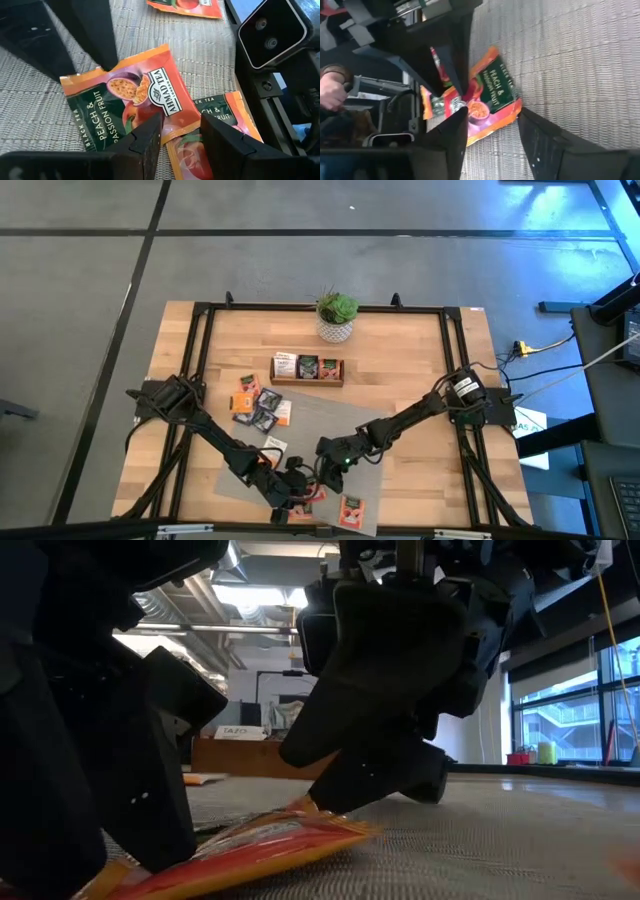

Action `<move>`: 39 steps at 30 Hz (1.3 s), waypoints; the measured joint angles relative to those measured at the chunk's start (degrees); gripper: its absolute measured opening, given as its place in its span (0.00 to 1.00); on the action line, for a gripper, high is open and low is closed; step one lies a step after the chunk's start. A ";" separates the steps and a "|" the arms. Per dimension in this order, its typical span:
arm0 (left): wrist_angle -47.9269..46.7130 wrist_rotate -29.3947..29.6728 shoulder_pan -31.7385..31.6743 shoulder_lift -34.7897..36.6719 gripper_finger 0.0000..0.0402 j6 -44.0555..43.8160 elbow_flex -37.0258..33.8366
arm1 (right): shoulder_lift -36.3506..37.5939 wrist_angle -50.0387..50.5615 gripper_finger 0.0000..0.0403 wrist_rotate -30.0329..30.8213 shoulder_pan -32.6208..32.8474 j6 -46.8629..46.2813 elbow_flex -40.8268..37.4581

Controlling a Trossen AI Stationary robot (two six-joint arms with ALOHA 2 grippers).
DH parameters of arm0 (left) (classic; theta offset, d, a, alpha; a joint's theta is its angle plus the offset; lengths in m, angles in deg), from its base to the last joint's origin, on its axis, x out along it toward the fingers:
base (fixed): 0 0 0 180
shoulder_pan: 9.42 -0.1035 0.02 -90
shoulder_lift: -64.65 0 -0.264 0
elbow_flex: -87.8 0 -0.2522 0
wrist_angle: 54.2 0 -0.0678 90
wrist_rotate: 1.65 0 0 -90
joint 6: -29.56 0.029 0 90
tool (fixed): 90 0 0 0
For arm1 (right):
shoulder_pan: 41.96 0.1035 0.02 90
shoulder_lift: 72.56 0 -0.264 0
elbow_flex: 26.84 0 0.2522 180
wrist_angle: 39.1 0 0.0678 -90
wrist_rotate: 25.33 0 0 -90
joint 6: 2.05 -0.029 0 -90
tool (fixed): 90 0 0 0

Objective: Pick & Place Tea
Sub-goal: Put the orange tea bag into the right section of the wooden organizer

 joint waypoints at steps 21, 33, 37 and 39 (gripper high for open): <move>-0.13 0.84 -0.02 -0.09 0.33 0.02 -0.04 | -0.12 4.17 0.28 1.66 -0.63 -1.63 1.47; -0.12 1.03 0.00 -0.11 0.34 0.74 -0.07 | -0.03 4.65 0.42 2.01 -1.02 -3.05 1.47; -0.11 1.03 0.00 -0.13 0.34 0.94 -0.07 | -0.03 4.00 0.50 1.83 -1.05 -2.35 1.42; -0.13 1.05 0.02 -0.13 0.34 0.94 -0.07 | -0.03 3.79 0.52 1.74 -1.05 -2.68 1.38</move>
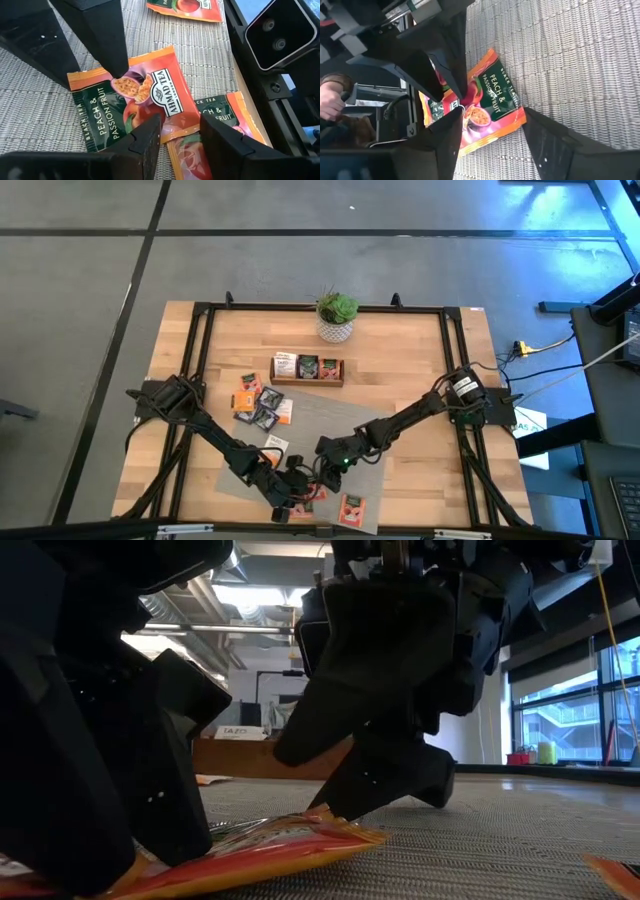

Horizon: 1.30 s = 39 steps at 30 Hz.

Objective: Pick & Place Tea
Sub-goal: Put the orange tea bag into the right section of the wooden organizer

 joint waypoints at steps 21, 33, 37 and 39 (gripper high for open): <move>-0.07 1.57 0.02 -0.02 0.32 0.17 -0.04 | 0.07 2.97 0.25 0.60 0.00 -0.80 0.11; -0.05 1.57 0.02 -0.02 0.33 -0.04 -0.03 | 0.04 3.13 0.07 1.33 0.02 -1.16 0.09; -0.06 1.51 0.02 0.01 0.33 -0.04 -0.02 | 0.04 3.14 0.02 1.50 0.02 -1.13 0.07; -0.05 1.45 0.02 0.07 0.32 -0.04 -0.03 | 0.04 3.07 0.02 1.66 0.02 -1.15 0.07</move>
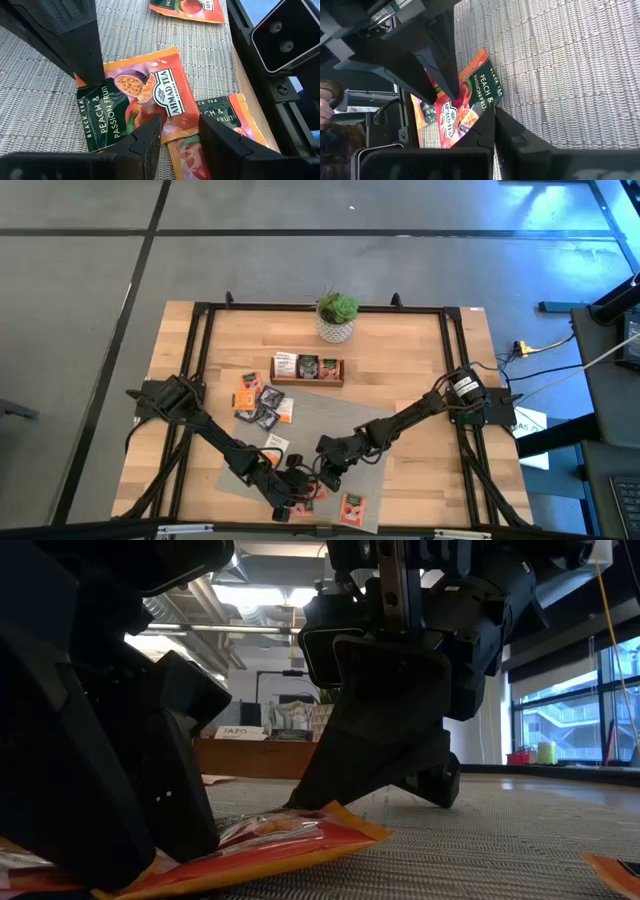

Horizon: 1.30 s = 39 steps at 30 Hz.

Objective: Pick & Place Tea
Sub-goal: Put the orange tea bag into the right section of the wooden organizer

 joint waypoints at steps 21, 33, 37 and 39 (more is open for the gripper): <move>-12.65 8.03 0.44 25.69 0.32 10.15 -3.03 | 22.49 17.21 0.00 24.23 0.02 21.41 -0.28; 7.86 3.26 -5.39 45.66 0.32 14.60 -25.05 | 38.47 7.78 0.00 35.37 -14.75 48.04 -16.96; 7.41 1.02 -7.04 47.40 0.32 14.60 -26.46 | 37.35 -6.54 0.00 22.89 -24.74 52.38 -24.70; 7.40 -0.06 -7.24 47.38 0.32 14.61 -26.46 | 36.83 -12.93 0.00 17.30 -28.70 53.98 -27.69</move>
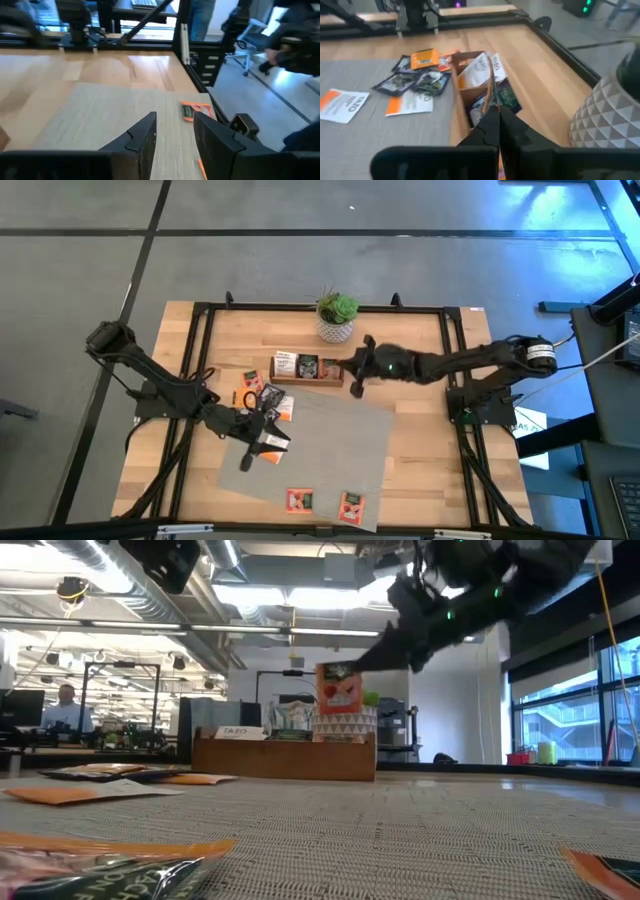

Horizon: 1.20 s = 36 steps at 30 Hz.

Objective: Pick & Place Tea
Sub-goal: Put the orange tea bag into the right section of the wooden organizer

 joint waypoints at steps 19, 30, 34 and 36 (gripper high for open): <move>-0.44 -13.28 -5.48 0.00 0.32 -0.04 0.00 | -10.22 -12.22 0.00 -14.30 -8.08 3.25 -4.33; -2.65 -17.04 -8.60 0.00 0.32 -0.04 0.04 | -14.71 -13.43 0.05 -11.67 -8.13 3.40 -4.31; -2.79 -17.02 -8.89 0.00 0.32 -0.04 0.04 | -14.46 -13.40 0.06 -10.14 -8.10 3.36 -4.31; -2.81 -17.02 -8.86 0.00 0.32 -0.04 0.04 | -14.36 -13.72 0.06 -10.11 -8.13 3.70 -4.31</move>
